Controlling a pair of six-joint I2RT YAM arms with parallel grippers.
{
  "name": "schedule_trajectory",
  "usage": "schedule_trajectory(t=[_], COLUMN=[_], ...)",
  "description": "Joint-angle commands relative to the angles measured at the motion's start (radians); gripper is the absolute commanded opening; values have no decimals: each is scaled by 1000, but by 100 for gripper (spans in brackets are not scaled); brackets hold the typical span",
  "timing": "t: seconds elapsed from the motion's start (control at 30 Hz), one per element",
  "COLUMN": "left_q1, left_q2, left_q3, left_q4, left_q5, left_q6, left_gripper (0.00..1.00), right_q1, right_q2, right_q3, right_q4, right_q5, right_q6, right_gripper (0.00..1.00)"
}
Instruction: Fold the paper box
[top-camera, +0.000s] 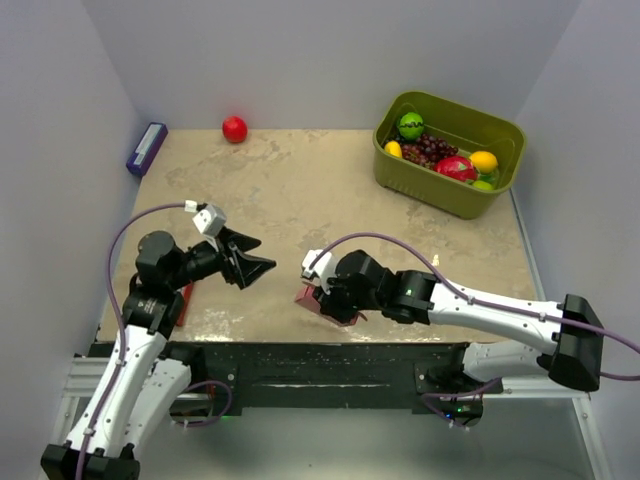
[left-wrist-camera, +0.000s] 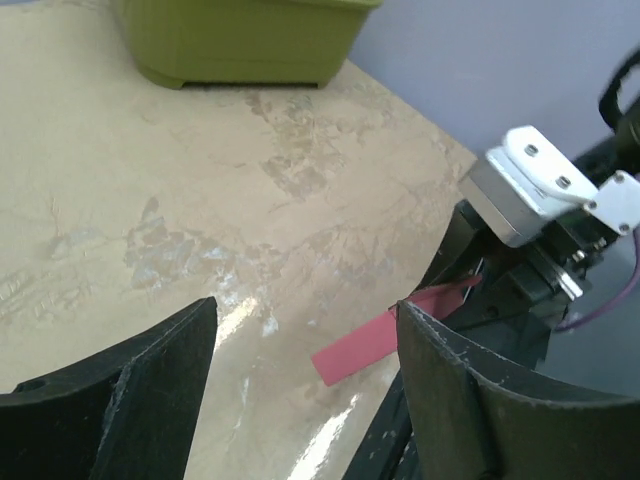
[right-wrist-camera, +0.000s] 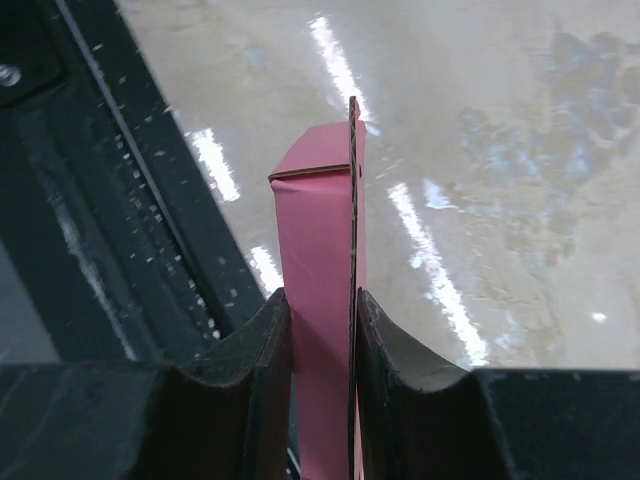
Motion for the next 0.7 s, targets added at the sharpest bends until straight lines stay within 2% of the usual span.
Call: schedule_trajectory(t=[0.0,0.1,0.3,0.4,0.5,0.67], left_q1=[-114,-203,-266,-296,-306,-323], left_q2=[1,42,136,165,170,179], left_q3=[60,55,58,58,60,54], left_q4=[-75,-92,-83,-86,-90,-81], left_q5=[19,59,140,133,113,113], left_q6=[238,279,301,305,313,305], left_gripper=[76,76,74,72,63,63], right_q1=[-30,-57,-93,-102,-108,-114], right_q2=[-3,5,34,46,60,72], right_q3=[70,88,107,108,107,108], right_q4=[-33,-48,-76,-76,-74,-77], right_q5=[-275,-383,-501,-526,-532,-535], right_q6=[-45,-46,-91,-97,-100,-106], right_gripper=[17,16,15,14,14,13])
